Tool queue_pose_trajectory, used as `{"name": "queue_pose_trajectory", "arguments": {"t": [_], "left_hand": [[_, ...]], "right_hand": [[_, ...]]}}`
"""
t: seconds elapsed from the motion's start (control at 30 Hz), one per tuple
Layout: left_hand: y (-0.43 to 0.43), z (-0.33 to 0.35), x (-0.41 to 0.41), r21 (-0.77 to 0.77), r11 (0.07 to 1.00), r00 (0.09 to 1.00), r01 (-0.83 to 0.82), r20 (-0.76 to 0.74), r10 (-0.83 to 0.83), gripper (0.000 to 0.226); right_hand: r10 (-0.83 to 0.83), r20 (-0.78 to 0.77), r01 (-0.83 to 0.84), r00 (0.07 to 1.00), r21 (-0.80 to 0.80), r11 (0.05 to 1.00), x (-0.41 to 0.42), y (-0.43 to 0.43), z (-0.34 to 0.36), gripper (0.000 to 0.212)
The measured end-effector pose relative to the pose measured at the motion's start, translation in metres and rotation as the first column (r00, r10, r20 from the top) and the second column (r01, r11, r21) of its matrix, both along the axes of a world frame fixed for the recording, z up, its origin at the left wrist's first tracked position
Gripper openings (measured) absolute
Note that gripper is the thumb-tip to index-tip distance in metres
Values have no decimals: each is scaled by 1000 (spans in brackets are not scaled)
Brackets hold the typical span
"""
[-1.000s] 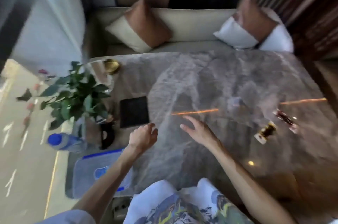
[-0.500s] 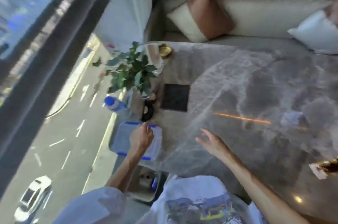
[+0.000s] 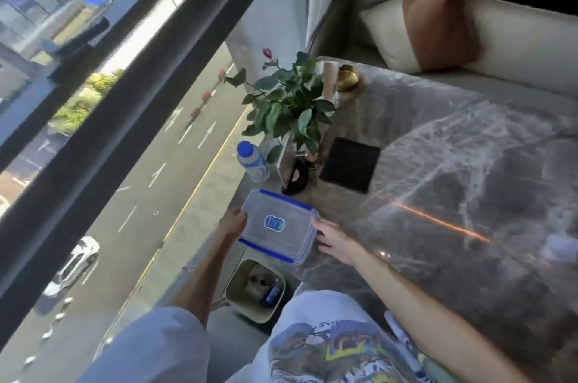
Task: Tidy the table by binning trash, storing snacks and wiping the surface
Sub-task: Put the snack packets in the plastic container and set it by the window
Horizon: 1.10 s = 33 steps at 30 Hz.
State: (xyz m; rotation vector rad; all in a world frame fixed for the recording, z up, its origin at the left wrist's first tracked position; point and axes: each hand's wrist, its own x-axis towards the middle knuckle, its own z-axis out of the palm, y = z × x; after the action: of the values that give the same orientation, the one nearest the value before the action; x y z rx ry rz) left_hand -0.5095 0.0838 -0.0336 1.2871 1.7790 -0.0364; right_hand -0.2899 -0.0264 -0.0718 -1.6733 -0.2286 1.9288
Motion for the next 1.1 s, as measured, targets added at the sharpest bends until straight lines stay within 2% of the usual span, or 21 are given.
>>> {"name": "queue_pose_trajectory", "arguments": {"t": [0.07, 0.1, 0.23, 0.37, 0.43, 0.53, 0.6, 0.63, 0.67, 0.73, 0.8, 0.87, 0.93, 1.0, 1.07, 1.1], "left_hand": [[-9, 1, 10, 36, 999, 1000, -3, -10, 3, 61], [-16, 0, 19, 41, 999, 1000, -3, -7, 4, 59], [-60, -11, 75, -32, 999, 999, 34, 43, -33, 22], [-127, -31, 158, -126, 983, 981, 132, 161, -111, 30], [-157, -38, 192, -182, 969, 971, 167, 198, -130, 30], [-209, -43, 253, -243, 944, 958, 222, 237, -164, 30], [-235, -41, 289, -219, 944, 951, 247, 243, -192, 32], [-244, -39, 305, -186, 944, 942, 271, 254, -221, 37], [-251, -36, 320, -145, 942, 926, 303, 278, -255, 47], [-260, -34, 347, -48, 935, 881, 351, 355, -313, 66], [-267, -33, 369, -14, 930, 835, 368, 446, -323, 64], [-276, -35, 385, 1, 925, 796, 380, 509, -328, 63], [-290, -42, 395, 23, 904, 784, 428, 487, -384, 69], [-307, -51, 396, -19, 899, 814, 437, 434, -387, 65], [-327, -58, 388, -127, 928, 873, 350, 404, -274, 51], [-336, -60, 383, -154, 942, 891, 297, 399, -216, 44]], "right_hand": [[-4, 17, 4, 1000, 31, 1000, 7, -8, 3, 48], [-18, 40, 16, 999, 47, 999, 15, -15, 3, 44], [-151, 139, 140, 979, 85, 987, 71, -66, 6, 30], [-334, 280, 321, 900, 91, 943, 149, -150, 3, 37], [-369, 342, 362, 864, 87, 928, 177, -185, 2, 39], [-457, 378, 459, 805, 92, 884, 222, -250, 2, 24], [-508, 396, 527, 765, 68, 847, 244, -286, 4, 14], [-528, 398, 561, 750, 39, 827, 254, -304, 4, 19], [-528, 392, 574, 753, 0, 819, 262, -320, 4, 35], [-462, 352, 521, 814, -89, 849, 272, -352, 2, 68], [-346, 287, 400, 893, -160, 902, 275, -379, -1, 78], [-243, 249, 298, 938, -216, 930, 275, -398, -3, 75], [-241, 274, 306, 931, -228, 924, 278, -407, -6, 71], [-353, 352, 424, 867, -147, 894, 283, -408, -11, 57], [-469, 384, 522, 795, -38, 852, 288, -402, -14, 38], [-502, 374, 544, 780, -8, 839, 290, -398, -13, 37]]}}
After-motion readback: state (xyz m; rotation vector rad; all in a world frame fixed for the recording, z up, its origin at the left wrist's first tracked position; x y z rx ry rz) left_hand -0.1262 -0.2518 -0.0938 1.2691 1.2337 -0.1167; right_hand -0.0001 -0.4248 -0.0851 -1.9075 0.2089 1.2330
